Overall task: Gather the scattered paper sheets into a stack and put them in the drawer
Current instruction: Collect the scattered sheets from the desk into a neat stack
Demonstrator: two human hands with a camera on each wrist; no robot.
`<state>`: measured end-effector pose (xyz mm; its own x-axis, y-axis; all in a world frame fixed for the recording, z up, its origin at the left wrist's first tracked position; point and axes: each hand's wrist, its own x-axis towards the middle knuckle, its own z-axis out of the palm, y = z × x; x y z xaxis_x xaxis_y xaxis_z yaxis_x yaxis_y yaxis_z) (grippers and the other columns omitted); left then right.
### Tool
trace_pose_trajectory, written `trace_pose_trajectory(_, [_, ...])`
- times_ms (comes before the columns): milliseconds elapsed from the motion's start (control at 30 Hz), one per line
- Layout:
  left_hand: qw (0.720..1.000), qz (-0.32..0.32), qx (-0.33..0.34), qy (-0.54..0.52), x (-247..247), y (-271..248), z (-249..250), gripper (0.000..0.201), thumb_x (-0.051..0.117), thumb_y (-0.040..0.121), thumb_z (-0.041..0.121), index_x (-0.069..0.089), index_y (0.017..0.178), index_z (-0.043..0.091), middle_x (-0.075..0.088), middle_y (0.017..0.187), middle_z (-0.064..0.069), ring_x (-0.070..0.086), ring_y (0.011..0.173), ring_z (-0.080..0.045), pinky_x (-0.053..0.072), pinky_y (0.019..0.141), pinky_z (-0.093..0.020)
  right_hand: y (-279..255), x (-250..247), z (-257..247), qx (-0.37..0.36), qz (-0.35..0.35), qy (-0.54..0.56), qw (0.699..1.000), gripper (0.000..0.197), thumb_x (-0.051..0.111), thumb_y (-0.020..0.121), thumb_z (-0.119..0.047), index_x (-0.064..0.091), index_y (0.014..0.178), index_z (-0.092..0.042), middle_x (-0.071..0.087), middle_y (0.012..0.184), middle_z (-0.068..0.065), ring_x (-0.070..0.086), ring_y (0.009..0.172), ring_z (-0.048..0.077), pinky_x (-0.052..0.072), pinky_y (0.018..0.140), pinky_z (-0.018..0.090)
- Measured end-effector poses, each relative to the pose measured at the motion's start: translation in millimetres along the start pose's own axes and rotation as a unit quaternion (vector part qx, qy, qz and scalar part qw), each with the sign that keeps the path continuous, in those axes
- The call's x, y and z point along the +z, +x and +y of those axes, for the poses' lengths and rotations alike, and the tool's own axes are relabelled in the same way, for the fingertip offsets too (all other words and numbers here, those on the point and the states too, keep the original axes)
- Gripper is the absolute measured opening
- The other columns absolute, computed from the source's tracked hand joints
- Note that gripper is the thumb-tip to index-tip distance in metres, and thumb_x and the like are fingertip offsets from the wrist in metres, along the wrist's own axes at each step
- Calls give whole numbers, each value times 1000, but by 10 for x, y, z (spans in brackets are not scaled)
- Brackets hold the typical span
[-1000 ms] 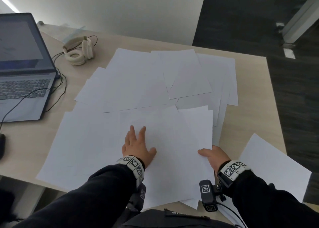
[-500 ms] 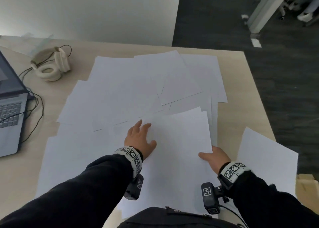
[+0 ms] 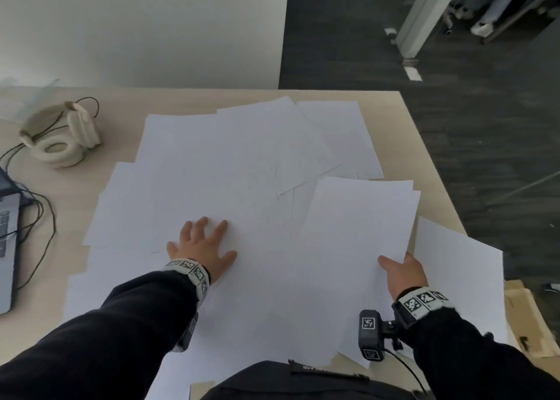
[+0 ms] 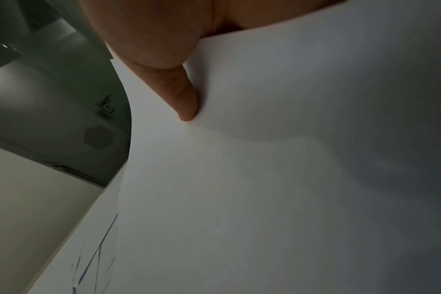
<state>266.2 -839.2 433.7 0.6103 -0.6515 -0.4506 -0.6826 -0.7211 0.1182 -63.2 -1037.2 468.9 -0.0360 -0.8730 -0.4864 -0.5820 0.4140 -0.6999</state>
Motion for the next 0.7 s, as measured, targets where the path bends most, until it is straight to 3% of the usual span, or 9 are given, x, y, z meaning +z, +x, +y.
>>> trace_pose_trajectory(200, [1000,6,1,-14,-114,39,-60,55,40,85,67,41,133,42,11,159,7,-4,150,-21,18,114,-60,-38,86,-123,-4,9,12,1000,10,61,90,-12,61,100,-14,65,96,8,60,88,27,46,84,32])
trace_pose_trajectory(267, [1000,13,-6,-22,-188,114,15,56,44,86,64,42,134,34,7,161,7,-3,150,-20,16,116,-59,-45,101,-127,-1,7,11,1000,10,61,90,-12,61,100,-14,65,97,8,60,89,28,47,86,35])
trace_pose_trajectory(467, [999,-3,10,-44,-319,343,552,95,52,74,76,10,150,38,-8,163,8,-9,151,-22,10,116,-62,-84,64,-121,5,-5,19,1000,12,61,91,-14,62,103,-14,65,95,3,60,89,26,44,83,31])
trace_pose_trajectory(700, [998,-66,11,-18,-247,497,1045,131,58,53,89,-18,149,42,-24,160,5,-18,149,-29,10,111,-68,-26,-46,-34,17,0,29,999,10,62,90,-13,63,99,-17,66,90,0,61,87,24,44,81,30])
